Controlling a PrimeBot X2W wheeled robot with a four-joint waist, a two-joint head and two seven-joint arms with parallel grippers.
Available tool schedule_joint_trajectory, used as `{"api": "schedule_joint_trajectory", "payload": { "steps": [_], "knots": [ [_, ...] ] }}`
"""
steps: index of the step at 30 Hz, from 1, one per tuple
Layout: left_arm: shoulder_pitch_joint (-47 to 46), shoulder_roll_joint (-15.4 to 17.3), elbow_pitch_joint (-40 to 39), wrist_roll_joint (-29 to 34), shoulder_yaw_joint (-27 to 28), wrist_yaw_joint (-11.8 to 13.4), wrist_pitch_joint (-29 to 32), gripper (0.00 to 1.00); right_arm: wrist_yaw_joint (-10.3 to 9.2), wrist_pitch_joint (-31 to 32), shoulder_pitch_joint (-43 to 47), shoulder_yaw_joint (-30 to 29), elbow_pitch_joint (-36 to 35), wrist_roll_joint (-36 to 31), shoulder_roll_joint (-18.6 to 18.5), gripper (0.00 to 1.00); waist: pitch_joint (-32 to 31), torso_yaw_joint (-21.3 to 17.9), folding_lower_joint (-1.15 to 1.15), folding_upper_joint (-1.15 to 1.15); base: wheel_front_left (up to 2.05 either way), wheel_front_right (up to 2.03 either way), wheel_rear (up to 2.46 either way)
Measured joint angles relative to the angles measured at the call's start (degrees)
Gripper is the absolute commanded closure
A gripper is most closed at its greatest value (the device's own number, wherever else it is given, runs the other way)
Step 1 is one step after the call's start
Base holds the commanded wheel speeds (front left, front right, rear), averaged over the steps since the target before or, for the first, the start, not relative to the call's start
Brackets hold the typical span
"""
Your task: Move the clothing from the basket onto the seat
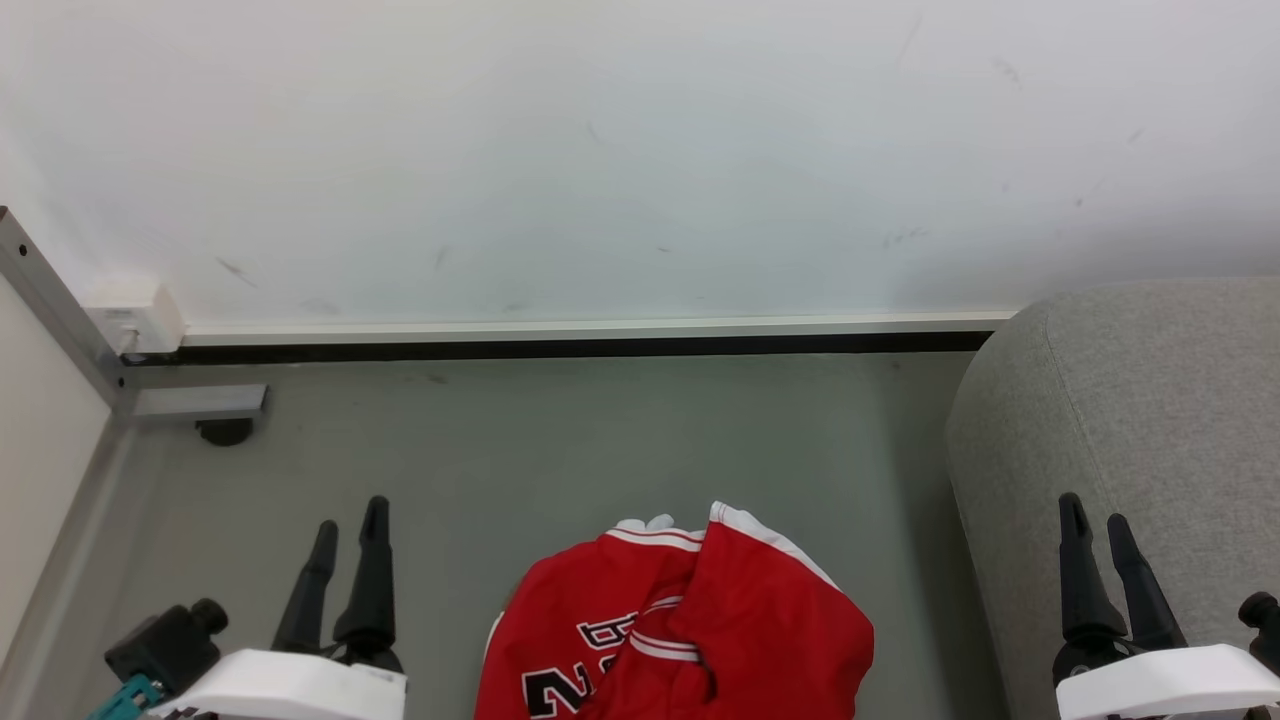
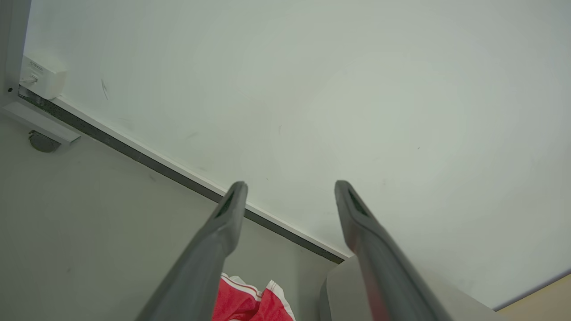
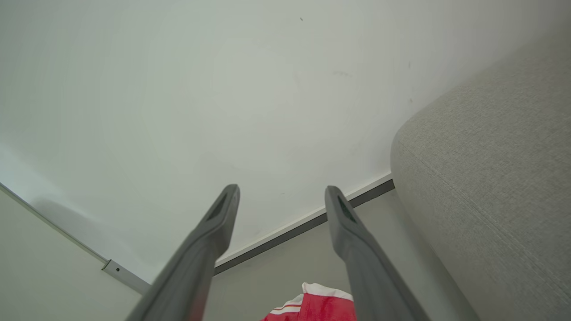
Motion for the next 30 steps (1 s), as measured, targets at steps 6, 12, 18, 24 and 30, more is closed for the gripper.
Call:
{"api": "schedule_joint_trajectory", "payload": {
  "steps": [6, 12, 18, 24, 30],
  "knots": [
    [0.11, 0.18, -0.26, 5.23, -1.46, 0.12, -1.01, 0.00, 0.00, -0.87, -0.04, 0.32, 0.67, -6.59, 0.03, 0.00, -0.03, -0.07, 0.00, 0.00, 0.00, 0.00, 0.00],
    [0.16, 0.41, -0.38, 9.21, -2.35, 0.62, -2.02, 0.00, 0.00, -1.86, -0.15, 0.71, 3.09, -11.09, 0.09, 0.00, -0.03, -0.21, 0.00, 0.00, 0.00, 0.00, 0.00],
    [0.21, 0.54, -0.24, 12.63, -2.88, 0.86, -2.93, 0.00, 0.00, -2.81, -0.93, 0.96, 4.47, -14.54, 0.12, 0.00, 0.03, -0.49, 0.00, 0.00, 0.00, 0.00, 0.00],
    [0.21, 0.58, -0.19, 16.05, -3.38, 1.01, -3.64, 0.00, 0.00, -3.65, -1.33, 1.52, 5.09, -17.28, 0.16, 0.00, -0.02, -0.81, 0.00, 0.00, 0.00, 0.00, 0.00],
    [0.21, 0.62, -0.29, 19.15, -3.66, 1.11, -4.53, 0.00, 0.00, -4.37, -1.46, 1.79, 5.03, -18.95, 0.16, 0.00, -0.07, -1.00, 0.00, 0.00, 0.00, 0.00, 0.00]
  ]
}}
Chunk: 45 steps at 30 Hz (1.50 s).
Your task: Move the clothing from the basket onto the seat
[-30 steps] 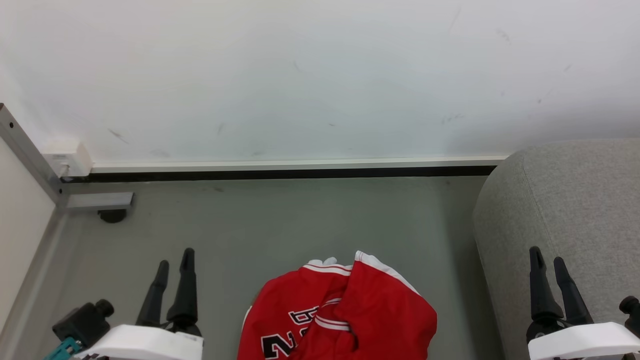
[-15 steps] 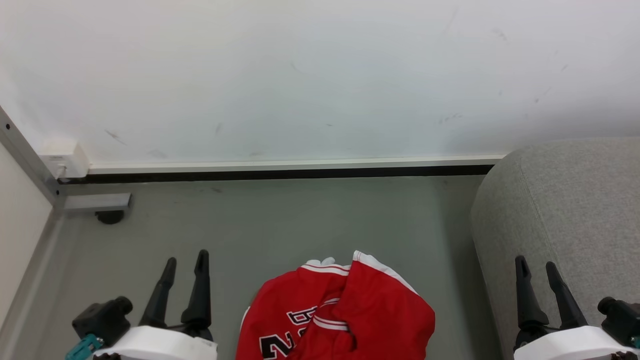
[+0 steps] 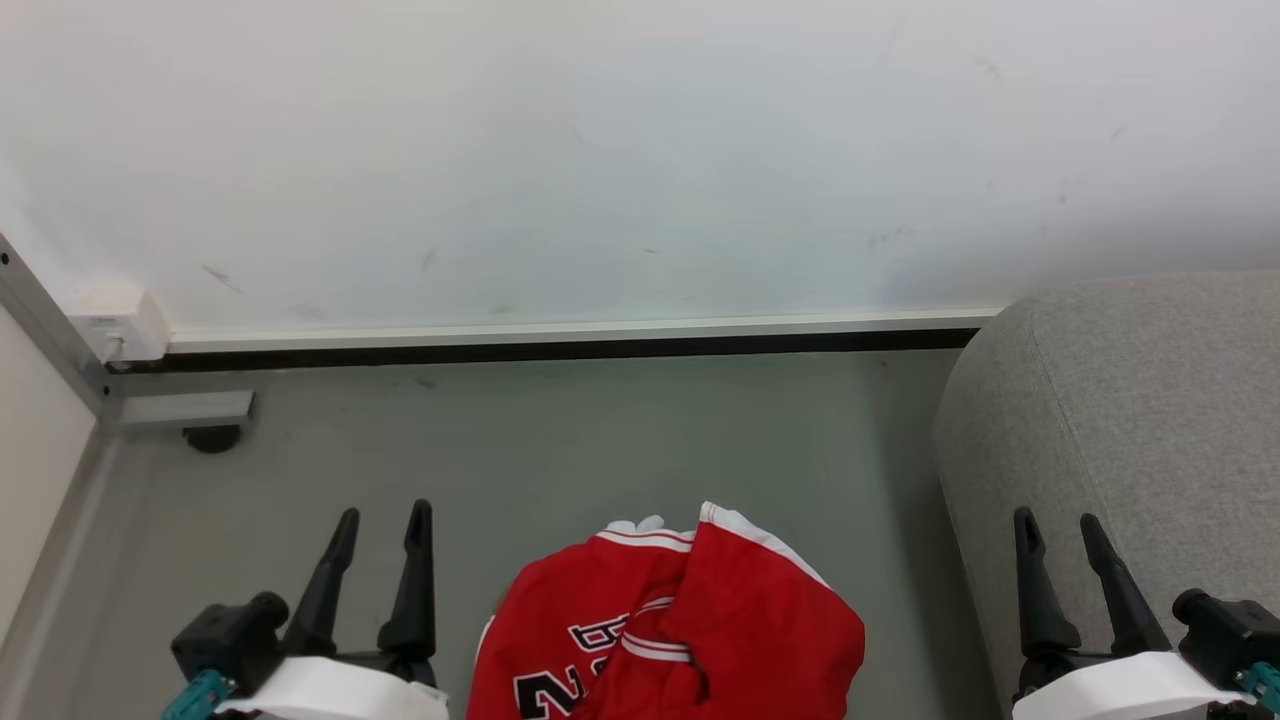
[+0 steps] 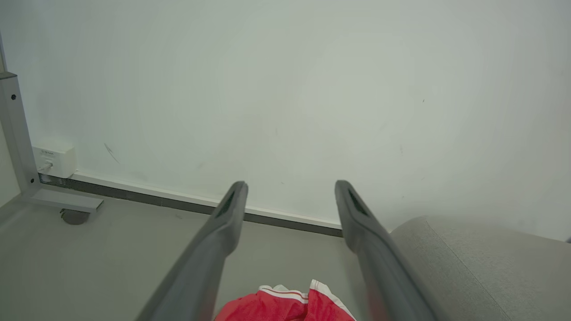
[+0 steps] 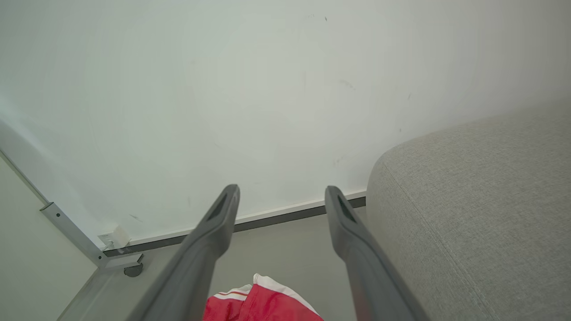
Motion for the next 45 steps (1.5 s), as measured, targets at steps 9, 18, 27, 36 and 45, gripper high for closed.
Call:
{"api": "schedule_joint_trajectory", "payload": {
  "steps": [9, 18, 27, 36, 45],
  "knots": [
    [-0.01, -0.09, -0.04, 2.36, 0.45, -0.18, -1.43, 0.00, 0.00, -1.45, -0.10, 0.58, -0.19, -2.76, 0.00, 0.00, 0.01, -0.20, 0.00, 0.00, 0.00, 0.00, 0.00],
    [-0.01, -0.15, -0.03, 5.63, 0.69, -0.62, -2.24, 0.00, 0.00, -2.30, -0.39, 1.13, -0.04, -6.09, 0.00, 0.00, -0.02, -0.44, 0.00, 0.00, 0.00, 0.00, 0.00],
    [-0.02, -0.18, -0.11, 9.48, 0.48, -0.97, -3.14, 0.00, 0.00, -3.30, -0.80, 1.88, 0.29, -9.27, -0.01, 0.00, -0.02, -0.81, 0.00, 0.00, 0.00, 0.00, 0.00],
    [-0.02, -0.18, -0.10, 12.46, 0.00, -0.96, -4.31, 0.00, 0.00, -4.26, -0.93, 2.27, 0.78, -11.91, -0.01, 0.00, 0.10, -1.12, 0.00, 0.00, 0.00, 0.00, 0.00],
    [-0.07, -0.18, -0.01, 14.23, -0.26, -0.96, -4.88, 0.00, 0.00, -4.82, -1.09, 2.56, 1.26, -13.97, -0.02, 0.00, 0.18, -1.16, 0.00, 0.00, 0.00, 0.00, 0.00]
  ]
}}
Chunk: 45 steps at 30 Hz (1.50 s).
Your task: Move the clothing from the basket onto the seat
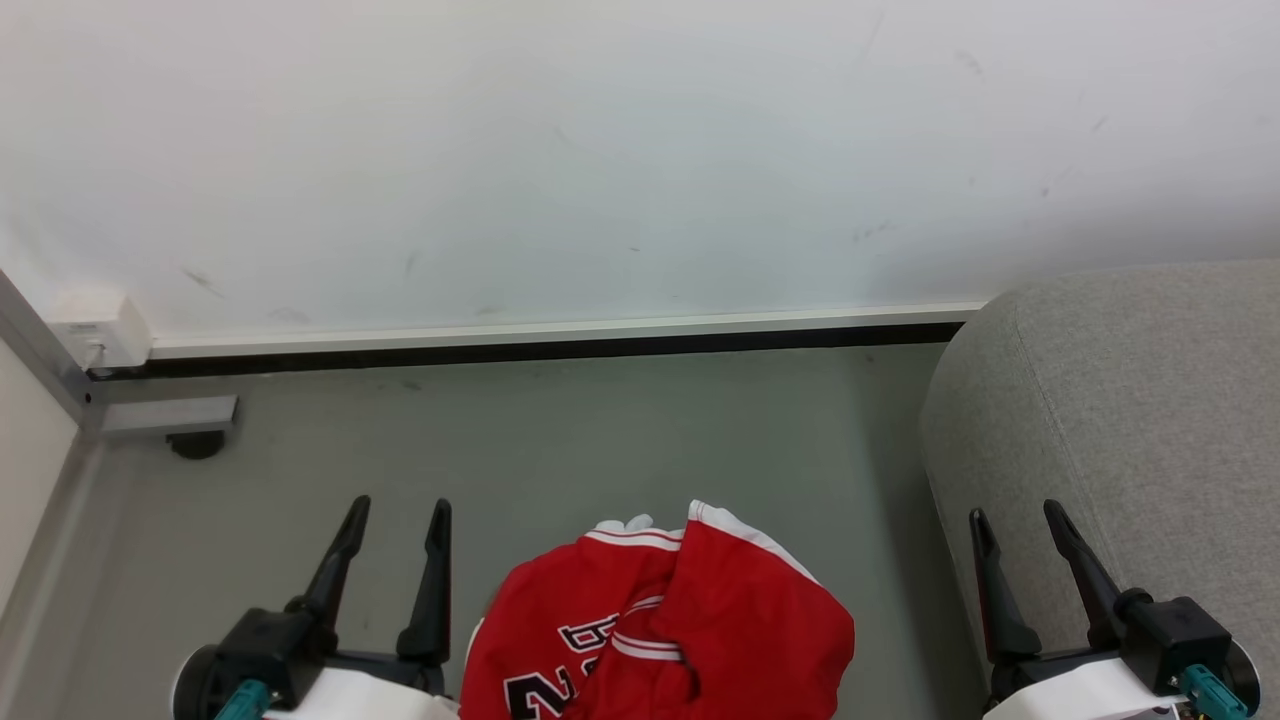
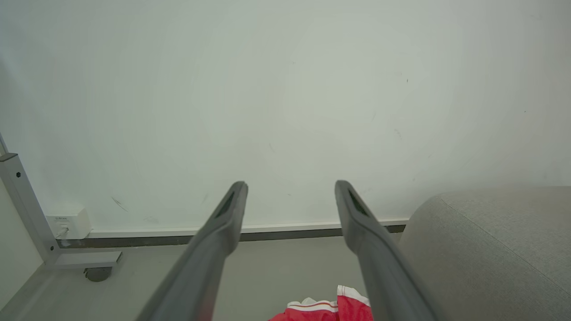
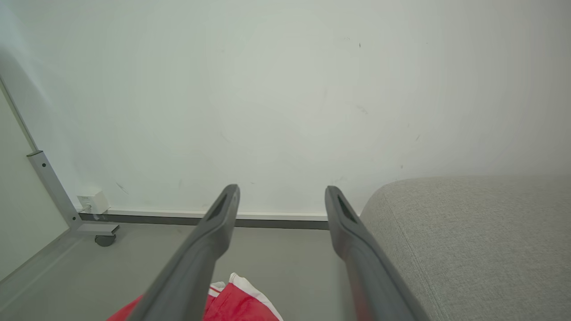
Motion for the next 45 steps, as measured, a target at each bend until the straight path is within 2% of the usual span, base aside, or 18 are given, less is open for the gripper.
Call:
{"api": "schedule_joint_trajectory", "payload": {
  "steps": [15, 24, 36, 45],
  "knots": [
    [0.01, 0.00, 0.35, -0.19, 0.12, -0.11, 0.00, 0.00, 0.00, -0.09, -0.29, 0.23, 0.34, 0.16, 0.00, 0.00, 0.43, -0.35, 0.00, 0.00, 0.00, 0.00, 0.00],
    [-0.41, -0.01, 1.85, -0.65, 0.29, -0.24, 0.00, 0.00, 0.00, -0.09, -1.18, 1.23, 0.04, 0.51, -0.01, 0.00, 2.51, -2.23, 0.00, 0.00, 0.00, 0.00, 0.00],
    [-5.11, 0.30, 11.71, -0.56, 0.15, -0.70, 0.00, 0.00, 0.00, -0.09, -3.87, 0.63, -2.44, 1.53, -0.02, 0.00, 8.75, -7.97, 0.00, 0.00, 0.00, 0.00, 0.00],
    [-13.20, 4.86, 24.34, 2.77, -5.17, -0.94, 0.00, 0.00, 0.00, -0.10, -6.42, -1.04, -6.54, 3.58, -0.04, 0.00, 16.08, -11.91, 0.01, 0.00, 0.00, 0.00, 0.00]
  ]
}}
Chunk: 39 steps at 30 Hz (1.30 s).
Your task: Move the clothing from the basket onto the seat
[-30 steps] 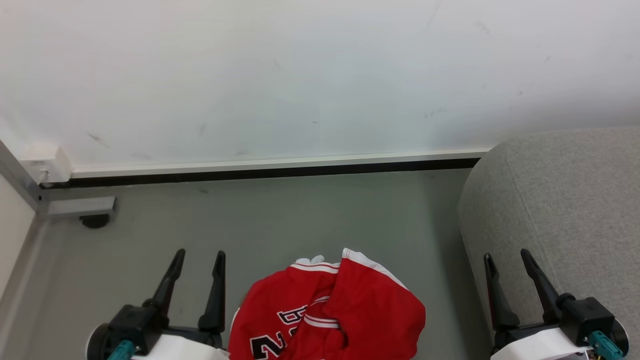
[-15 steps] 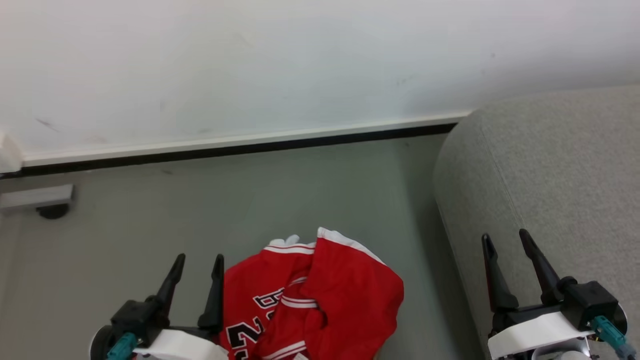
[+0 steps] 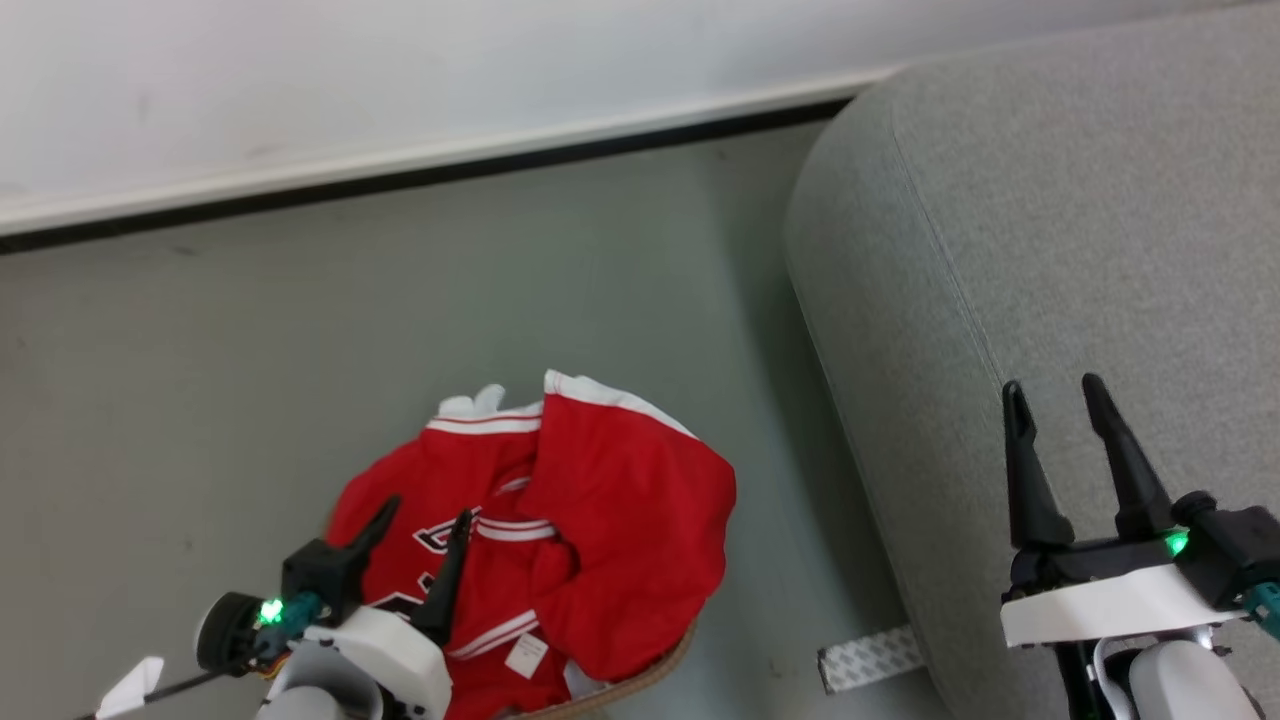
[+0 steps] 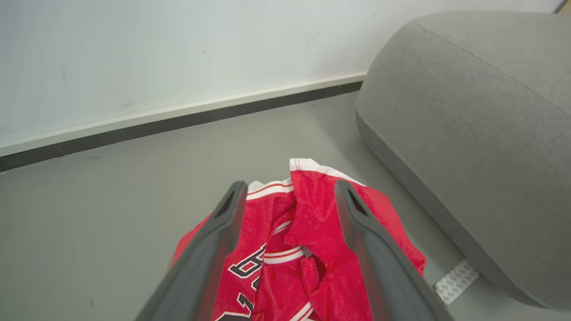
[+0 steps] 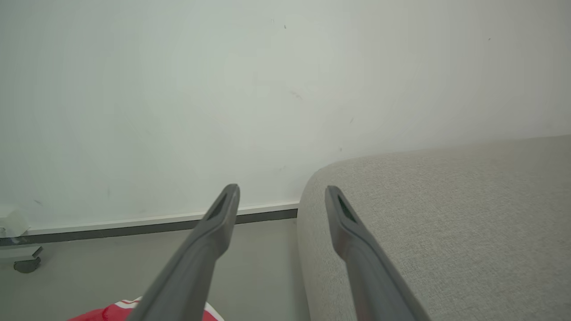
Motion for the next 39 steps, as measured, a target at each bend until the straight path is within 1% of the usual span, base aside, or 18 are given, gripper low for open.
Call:
{"api": "schedule_joint_trajectory", "payload": {
  "steps": [3, 8, 12, 16, 21, 23, 30, 33, 37, 39],
  "knots": [
    [-3.33, 1.09, 5.95, -0.22, -2.29, -0.07, 0.01, 0.00, 0.00, 0.01, -0.81, -1.01, -1.20, 1.13, 0.00, 0.00, 2.75, -1.18, 0.00, 0.00, 0.00, 0.00, 0.00],
    [-10.32, 3.52, 16.12, -0.82, -9.45, -0.23, 1.67, 0.00, 0.00, 0.01, -2.37, -1.80, -2.75, 3.22, -0.02, 0.00, 7.17, -2.92, 0.00, 0.00, 0.00, 0.00, 0.00],
    [-15.55, 4.32, 23.64, -1.14, -15.17, -0.23, 5.48, 0.00, 0.00, 0.00, -3.52, -2.25, -4.13, 4.59, 0.00, 0.00, 10.59, -4.10, 0.00, 0.00, 0.00, 0.00, 0.00],
    [-20.59, 5.09, 29.44, -1.11, -21.46, -0.23, 8.62, 0.00, 0.00, 0.01, -4.72, -2.12, -5.80, 5.64, -0.02, 0.00, 14.19, -5.06, 0.00, 0.00, 0.00, 0.00, 0.00],
    [-25.76, 7.36, 35.59, -1.11, -26.08, -0.23, 11.90, 0.00, 0.00, 0.00, -6.28, -1.20, -7.56, 7.73, -0.02, 0.00, 18.74, -6.58, 0.01, 0.00, 0.00, 0.00, 0.00],
    [-27.46, 8.17, 37.19, -1.10, -27.49, -0.23, 12.68, 0.00, 0.00, 0.00, -6.54, -0.73, -8.02, 11.03, -0.04, 0.00, 20.57, -7.32, 0.01, 0.00, 0.00, 0.00, 0.00],
    [-31.28, 10.42, 39.84, -1.00, -31.78, -0.23, 15.18, 0.00, 0.00, 0.01, -7.62, 0.92, -11.54, 14.29, -0.03, 0.00, 26.59, -10.05, 0.00, 0.00, 0.00, 0.00, 0.00],
    [-31.86, 11.01, 40.54, -3.32, -31.36, -0.23, 16.59, 0.00, 0.00, 0.01, -7.81, 1.42, -12.47, 14.69, -0.03, 0.00, 28.49, -11.16, 0.00, 0.00, 0.00, 0.00, 0.00],
    [-33.00, 11.88, 41.00, -3.28, -31.74, -0.10, 18.39, 0.00, 0.00, 0.01, -7.96, 2.08, -12.88, 16.27, -0.02, 0.00, 29.92, -12.06, 0.00, 0.00, 0.00, 0.00, 0.00],
    [-33.08, 12.26, 41.27, -3.01, -32.39, 0.49, 19.30, 0.00, 0.00, 0.01, -8.27, 2.43, -13.12, 16.79, -0.02, 0.00, 30.57, -12.63, 0.00, 0.00, 0.00, 0.00, 0.00]
  ]
}}
